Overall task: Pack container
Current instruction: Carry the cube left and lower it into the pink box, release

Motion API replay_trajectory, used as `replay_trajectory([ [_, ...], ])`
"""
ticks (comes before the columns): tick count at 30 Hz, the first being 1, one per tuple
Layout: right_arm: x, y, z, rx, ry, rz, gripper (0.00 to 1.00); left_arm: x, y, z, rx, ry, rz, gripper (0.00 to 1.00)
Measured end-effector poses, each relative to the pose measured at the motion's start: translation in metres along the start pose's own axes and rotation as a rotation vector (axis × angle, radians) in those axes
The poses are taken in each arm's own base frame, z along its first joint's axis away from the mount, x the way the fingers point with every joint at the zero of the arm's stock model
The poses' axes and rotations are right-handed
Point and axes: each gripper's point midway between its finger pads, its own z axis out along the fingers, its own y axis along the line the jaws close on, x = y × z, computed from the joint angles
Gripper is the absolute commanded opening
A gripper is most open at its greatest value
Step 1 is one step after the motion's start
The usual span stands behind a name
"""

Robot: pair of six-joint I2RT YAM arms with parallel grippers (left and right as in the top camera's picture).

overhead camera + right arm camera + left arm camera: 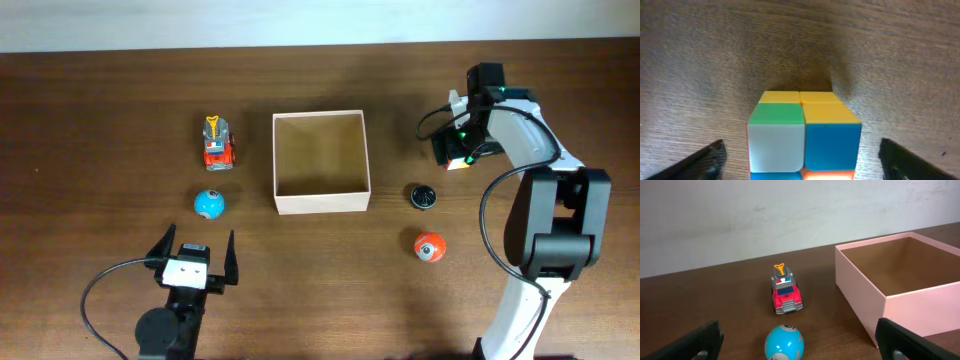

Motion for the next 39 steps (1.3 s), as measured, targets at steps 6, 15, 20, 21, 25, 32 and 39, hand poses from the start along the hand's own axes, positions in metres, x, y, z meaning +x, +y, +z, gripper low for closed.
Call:
replay_trajectory([
  [6, -0.001, 0.000, 0.000, -0.002, -0.003, 0.002, 0.63, 0.000, 0.000, 0.000, 0.000, 0.000, 0.000, 0.99],
  [15, 0.002, 0.001, 0.000, -0.006, 0.007, 0.013, 0.46, 0.000, 0.000, 0.000, 0.000, 0.000, 0.000, 0.99],
  [20, 0.005, 0.003, -0.008, -0.021, 0.042, 0.023, 0.41, 0.000, 0.000, 0.000, 0.000, 0.000, 0.000, 0.99],
  [21, 0.003, 0.003, -0.012, -0.023, 0.043, 0.026, 0.41, 0.000, 0.000, 0.000, 0.000, 0.000, 0.000, 0.99],
  [25, -0.012, 0.006, -0.041, -0.034, 0.023, 0.018, 0.40, 0.000, 0.000, 0.000, 0.000, 0.000, 0.000, 0.99],
  [32, -0.070, 0.041, -0.140, -0.041, -0.157, -0.005, 0.41, 0.000, 0.000, 0.000, 0.000, 0.000, 0.000, 0.99],
  [39, -0.086, 0.146, -0.232, -0.122, -0.322, -0.123, 0.41, 0.000, 0.000, 0.000, 0.000, 0.000, 0.000, 0.99],
])
